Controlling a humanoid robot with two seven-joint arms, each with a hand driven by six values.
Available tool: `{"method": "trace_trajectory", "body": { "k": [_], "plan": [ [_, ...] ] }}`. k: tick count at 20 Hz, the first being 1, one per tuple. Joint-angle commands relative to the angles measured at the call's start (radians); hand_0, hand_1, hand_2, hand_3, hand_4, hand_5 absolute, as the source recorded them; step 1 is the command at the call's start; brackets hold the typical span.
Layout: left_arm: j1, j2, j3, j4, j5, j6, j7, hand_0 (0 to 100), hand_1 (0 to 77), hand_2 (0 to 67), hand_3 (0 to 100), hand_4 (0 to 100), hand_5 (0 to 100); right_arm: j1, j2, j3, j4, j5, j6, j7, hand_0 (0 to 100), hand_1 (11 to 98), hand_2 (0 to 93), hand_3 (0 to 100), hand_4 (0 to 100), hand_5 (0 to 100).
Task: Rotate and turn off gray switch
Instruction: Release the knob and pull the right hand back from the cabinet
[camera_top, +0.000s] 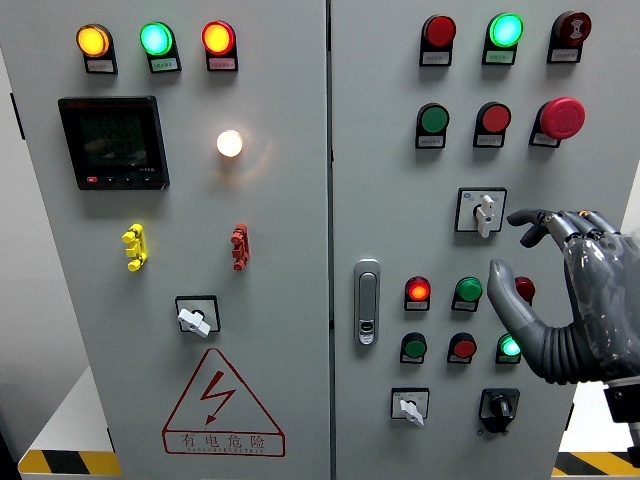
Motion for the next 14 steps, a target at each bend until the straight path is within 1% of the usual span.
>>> {"method": "trace_trajectory", "body": {
  "k": [1,2,3,4,5,7,9,10,11,12,13,14],
  "plan": [
    [0.000,0.000,0.000,0.000,0.001,0.000,0.001,0,0.0,12.9,18,9,12,-0.018,0.0001,0.008,0.021,-0.006,0.000,0.008,61,40.0,27.3,39,28,48],
    [0.000,0.000,0.000,0.000,0.000,0.000,-0.001,0,0.0,12.9,18,9,12,-0.030,0.0001,0.015,0.033,-0.012,-0.001,0.025,60,40.5,24.7,36,24,42],
    [0.000,0.000,0.000,0.000,0.001,0.000,-0.001,0,0.0,12.9,18,9,12,-0.039,0.0001,0.018,0.045,-0.019,-0.001,0.031,60,40.8,23.5,34,21,40],
    [0.000,0.000,0.000,0.000,0.000,0.000,-0.001,0,0.0,12.9,18,9,12,-0.048,0.0001,0.020,0.056,-0.026,-0.001,0.038,60,41.3,20.9,31,18,35],
    [0.000,0.000,0.000,0.000,0.000,0.000,0.001,0,0.0,12.9,18,9,12,-0.061,-0.0015,0.021,0.067,-0.028,-0.001,0.038,60,41.7,19.6,29,16,32],
    [0.000,0.000,0.000,-0.002,0.000,0.000,-0.001,0,0.0,12.9,18,9,12,-0.090,-0.0015,0.038,0.084,-0.029,-0.001,0.051,60,42.1,17.6,28,15,31],
    [0.000,0.000,0.000,0.000,0.001,0.000,-0.001,0,0.0,12.9,18,9,12,-0.105,-0.0015,0.047,0.093,-0.031,-0.001,0.058,60,42.1,16.5,26,13,29],
    [0.000,0.000,0.000,0.000,0.000,0.000,-0.001,0,0.0,12.9,18,9,12,-0.108,-0.0030,0.054,0.094,-0.032,-0.001,0.061,60,42.3,15.1,24,12,28],
    [0.000,0.000,0.000,0.000,0.000,0.000,-0.001,0,0.0,12.9,18,9,12,-0.114,-0.0015,0.060,0.096,-0.038,-0.001,0.060,59,42.4,14.1,23,12,26],
    [0.000,0.000,0.000,-0.002,0.000,0.000,0.001,0,0.0,12.9,18,9,12,-0.117,-0.0030,0.063,0.100,-0.040,-0.001,0.061,59,42.5,13.9,22,12,26],
    [0.000,0.000,0.000,0.000,0.001,0.000,0.001,0,0.0,12.9,18,9,12,-0.121,-0.0015,0.069,0.107,-0.040,-0.001,0.061,60,42.6,13.2,22,12,25],
    [0.000,0.000,0.000,-0.002,0.001,0.000,0.001,0,0.0,12.9,18,9,12,-0.121,-0.0015,0.072,0.108,-0.042,-0.001,0.065,60,42.7,12.3,22,11,24]
  ]
}}
